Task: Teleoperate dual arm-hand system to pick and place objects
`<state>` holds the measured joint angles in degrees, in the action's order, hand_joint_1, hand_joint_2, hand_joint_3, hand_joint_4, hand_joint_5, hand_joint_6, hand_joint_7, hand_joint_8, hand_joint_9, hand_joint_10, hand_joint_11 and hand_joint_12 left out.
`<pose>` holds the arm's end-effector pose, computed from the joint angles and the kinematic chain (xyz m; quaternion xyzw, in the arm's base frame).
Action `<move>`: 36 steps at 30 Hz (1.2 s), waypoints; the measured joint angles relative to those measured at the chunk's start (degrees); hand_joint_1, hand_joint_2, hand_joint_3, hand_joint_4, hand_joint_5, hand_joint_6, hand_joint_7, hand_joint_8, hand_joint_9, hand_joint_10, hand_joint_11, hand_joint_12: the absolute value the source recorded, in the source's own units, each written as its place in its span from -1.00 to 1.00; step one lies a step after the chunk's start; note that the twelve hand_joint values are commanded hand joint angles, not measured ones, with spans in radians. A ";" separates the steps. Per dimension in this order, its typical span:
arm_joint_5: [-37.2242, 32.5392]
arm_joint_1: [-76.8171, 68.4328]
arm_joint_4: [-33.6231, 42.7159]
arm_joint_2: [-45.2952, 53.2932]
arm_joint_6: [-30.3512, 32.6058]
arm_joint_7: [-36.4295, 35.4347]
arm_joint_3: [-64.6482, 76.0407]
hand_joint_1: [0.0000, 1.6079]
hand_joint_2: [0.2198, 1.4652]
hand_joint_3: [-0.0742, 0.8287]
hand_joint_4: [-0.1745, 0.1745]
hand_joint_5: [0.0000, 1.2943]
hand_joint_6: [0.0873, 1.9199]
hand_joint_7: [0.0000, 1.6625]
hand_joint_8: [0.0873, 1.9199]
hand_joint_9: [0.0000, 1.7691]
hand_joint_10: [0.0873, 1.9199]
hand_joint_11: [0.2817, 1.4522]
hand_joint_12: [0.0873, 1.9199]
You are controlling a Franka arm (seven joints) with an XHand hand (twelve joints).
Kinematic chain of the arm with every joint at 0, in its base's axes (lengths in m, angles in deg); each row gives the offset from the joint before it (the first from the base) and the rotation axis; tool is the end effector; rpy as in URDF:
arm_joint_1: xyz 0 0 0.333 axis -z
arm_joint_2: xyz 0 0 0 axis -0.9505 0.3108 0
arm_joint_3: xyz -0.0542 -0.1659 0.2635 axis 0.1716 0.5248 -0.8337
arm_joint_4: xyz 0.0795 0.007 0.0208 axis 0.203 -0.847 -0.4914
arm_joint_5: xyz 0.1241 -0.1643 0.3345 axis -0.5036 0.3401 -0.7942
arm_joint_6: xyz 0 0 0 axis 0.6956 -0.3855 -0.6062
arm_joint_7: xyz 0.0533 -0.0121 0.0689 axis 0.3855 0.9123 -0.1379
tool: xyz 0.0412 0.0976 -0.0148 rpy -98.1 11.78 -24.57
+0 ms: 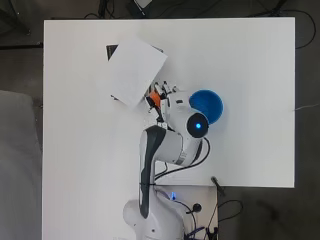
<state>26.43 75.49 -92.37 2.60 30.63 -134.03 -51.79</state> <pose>0.3893 -0.0941 0.5447 -0.8827 -0.4390 -0.1369 0.0967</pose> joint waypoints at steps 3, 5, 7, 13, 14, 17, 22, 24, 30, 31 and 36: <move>3.62 1.57 -1.84 -5.95 -0.46 0.20 4.08 0.13 0.63 -0.84 1.00 0.14 0.41 0.38 1.00 0.67 1.00 0.49 0.97; 5.35 2.20 -2.25 -7.31 -0.58 0.17 7.18 0.13 0.63 -0.84 1.00 0.14 0.42 0.28 1.00 0.56 1.00 0.38 0.95; 6.75 2.41 -2.13 -6.80 -0.48 1.14 9.54 0.13 0.62 -0.84 1.00 0.15 0.39 0.28 1.00 0.56 1.00 0.36 0.94; 6.35 1.57 0.32 1.96 0.84 2.99 16.39 0.15 0.53 -0.85 0.07 -0.10 -0.47 0.45 1.00 0.70 1.00 0.53 0.92; 5.79 1.36 0.79 4.04 1.33 2.44 17.63 0.18 0.53 -0.87 0.24 0.02 -0.31 0.45 1.00 0.70 1.00 0.56 0.91; 4.90 1.06 1.39 8.96 2.84 1.10 19.80 0.17 0.56 -0.84 0.88 0.20 0.18 0.49 1.00 0.72 1.00 0.58 0.91; 4.90 0.73 1.11 13.54 6.69 4.36 19.68 0.15 0.58 -0.83 1.00 0.21 0.30 0.44 1.00 0.68 1.00 0.48 0.89; 4.57 0.54 0.66 15.92 7.76 4.21 19.34 0.15 0.59 -0.83 1.00 0.19 0.32 0.41 1.00 0.65 1.00 0.44 0.89; 2.54 0.33 -1.83 18.83 9.33 0.93 18.94 0.13 0.62 -0.83 1.00 0.15 0.37 0.31 1.00 0.58 1.00 0.34 0.87; 2.48 0.36 -1.88 19.13 9.30 0.72 19.03 0.13 0.62 -0.83 1.00 0.14 0.37 0.28 1.00 0.56 1.00 0.32 0.88; 3.35 0.95 -1.30 19.82 9.06 3.94 21.04 0.13 0.61 -0.84 1.00 0.16 0.35 0.25 1.00 0.52 1.00 0.28 0.88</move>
<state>29.78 76.43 -93.67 22.41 39.69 -130.09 -30.75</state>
